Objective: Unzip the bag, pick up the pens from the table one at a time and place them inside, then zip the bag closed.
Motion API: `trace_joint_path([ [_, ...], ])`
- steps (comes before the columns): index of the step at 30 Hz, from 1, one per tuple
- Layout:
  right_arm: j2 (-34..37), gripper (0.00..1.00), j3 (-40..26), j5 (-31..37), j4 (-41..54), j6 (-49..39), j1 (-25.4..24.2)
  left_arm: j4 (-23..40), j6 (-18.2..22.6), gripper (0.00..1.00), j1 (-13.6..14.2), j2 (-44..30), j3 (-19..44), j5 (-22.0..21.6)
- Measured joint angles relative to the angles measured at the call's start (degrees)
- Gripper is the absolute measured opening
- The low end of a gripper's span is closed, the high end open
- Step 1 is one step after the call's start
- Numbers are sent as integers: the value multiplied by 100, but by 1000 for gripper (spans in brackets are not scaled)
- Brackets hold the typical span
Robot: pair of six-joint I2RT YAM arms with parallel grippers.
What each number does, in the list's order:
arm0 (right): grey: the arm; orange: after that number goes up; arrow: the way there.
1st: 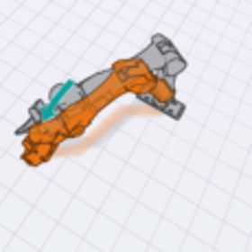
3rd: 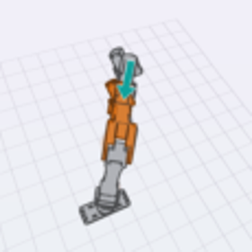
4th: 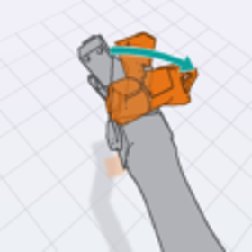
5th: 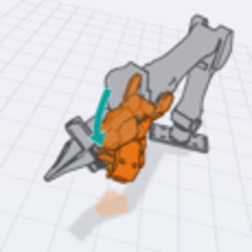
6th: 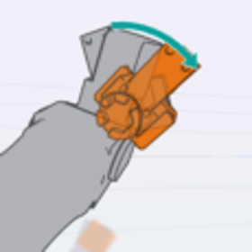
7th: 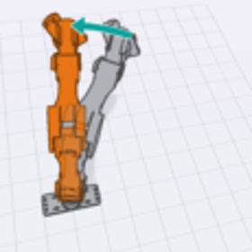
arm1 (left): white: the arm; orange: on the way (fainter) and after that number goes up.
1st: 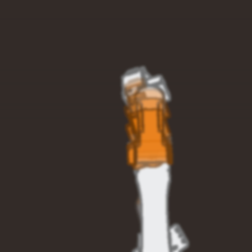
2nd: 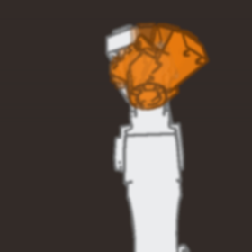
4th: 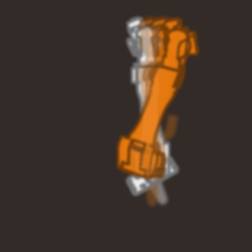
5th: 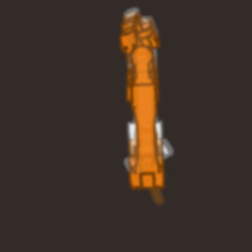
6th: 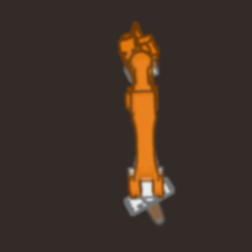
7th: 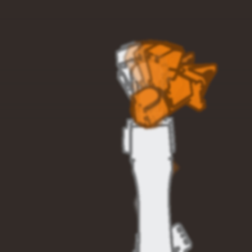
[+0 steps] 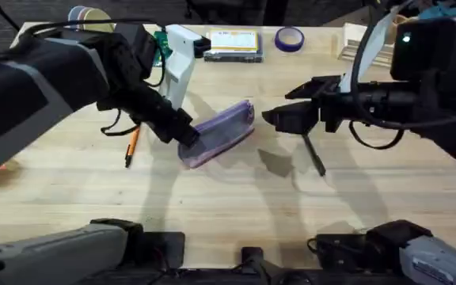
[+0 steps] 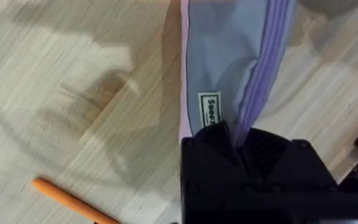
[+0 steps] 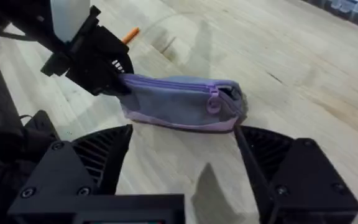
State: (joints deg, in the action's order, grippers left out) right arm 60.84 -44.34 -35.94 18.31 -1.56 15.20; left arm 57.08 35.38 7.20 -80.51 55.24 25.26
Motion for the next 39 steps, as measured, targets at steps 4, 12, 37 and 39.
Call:
trace_joint_path([
  [4,277,998,0,-15,-103,445,2,0,-1,43,0,0,0,0],
  [12,485,998,-2,59,-166,1293,15,0,-2,43,0,0,0,0],
  [37,2323,906,-4,317,-1540,1530,527,0,-2,43,0,-2,0,0],
  [39,2391,862,-4,317,-1587,1534,527,2,-2,43,0,0,0,0],
])
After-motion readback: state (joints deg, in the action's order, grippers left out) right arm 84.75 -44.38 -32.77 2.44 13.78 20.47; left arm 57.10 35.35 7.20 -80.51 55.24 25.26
